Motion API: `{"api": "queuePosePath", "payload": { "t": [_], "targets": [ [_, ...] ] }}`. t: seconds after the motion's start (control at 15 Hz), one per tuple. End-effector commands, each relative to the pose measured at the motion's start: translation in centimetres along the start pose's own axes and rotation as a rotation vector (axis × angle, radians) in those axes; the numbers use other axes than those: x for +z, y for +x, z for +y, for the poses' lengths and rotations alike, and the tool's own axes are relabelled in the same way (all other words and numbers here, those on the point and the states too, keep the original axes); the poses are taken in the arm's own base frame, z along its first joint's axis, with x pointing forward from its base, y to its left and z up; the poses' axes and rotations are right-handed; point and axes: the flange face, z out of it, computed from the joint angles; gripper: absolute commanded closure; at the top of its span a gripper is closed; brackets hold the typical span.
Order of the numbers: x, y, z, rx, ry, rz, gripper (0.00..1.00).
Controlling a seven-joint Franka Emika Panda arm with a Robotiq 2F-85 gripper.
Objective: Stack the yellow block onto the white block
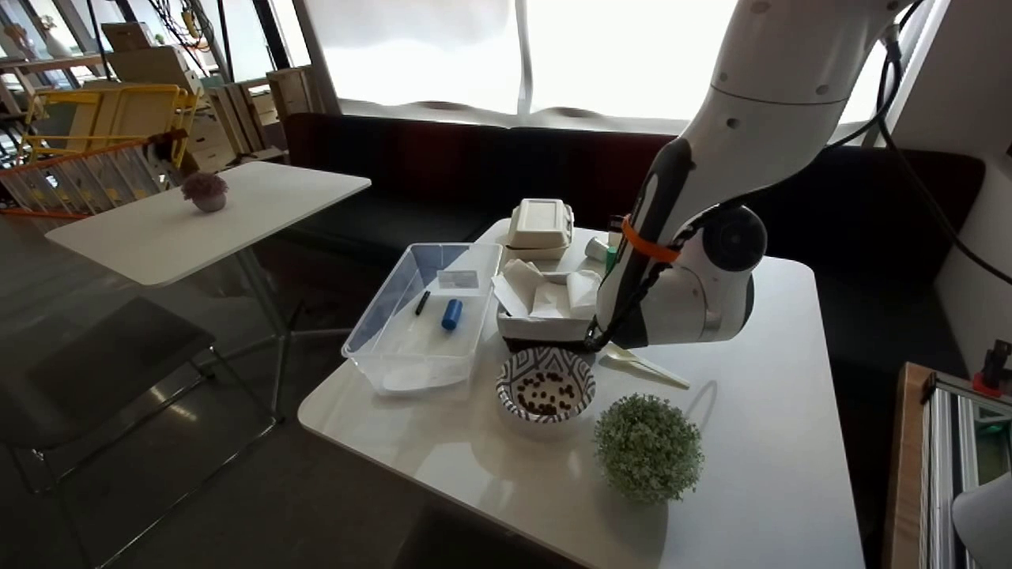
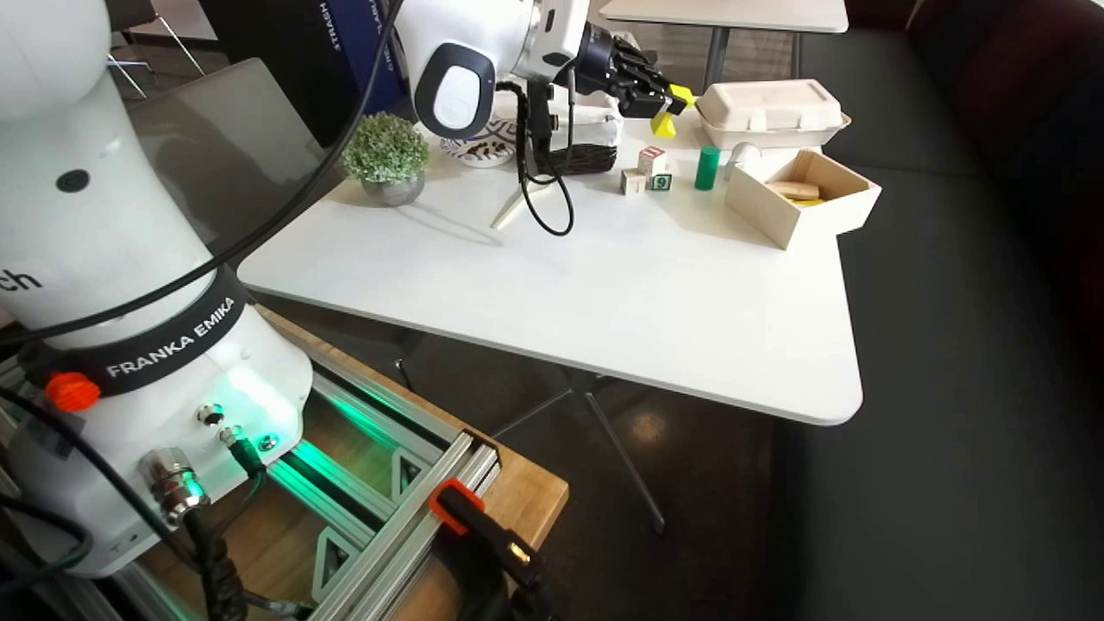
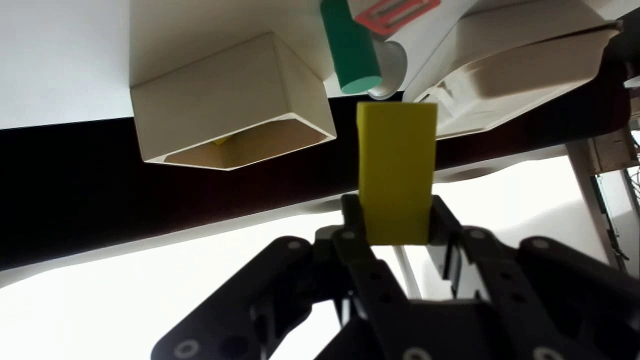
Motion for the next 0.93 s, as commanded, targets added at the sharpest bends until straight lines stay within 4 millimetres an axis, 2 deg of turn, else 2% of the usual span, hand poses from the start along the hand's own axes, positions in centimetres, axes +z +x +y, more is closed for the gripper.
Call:
{"api": "queuePosePath", "payload": {
  "t": [0.0, 0.33, 0.53, 0.87],
  "targets": [
    [1.3, -2.1, -0.4, -0.058, 0.016, 0.028, 0.91],
    [2.2, -4.0, -0.7, -0.129, 0.038, 0.017, 0.91],
    [2.7, -3.7, -1.3, -0.151, 0.046, 0.033, 0.91],
    [2.4, -3.9, -1.1, -0.170, 0.039, 0.055, 0.91]
  ]
}}
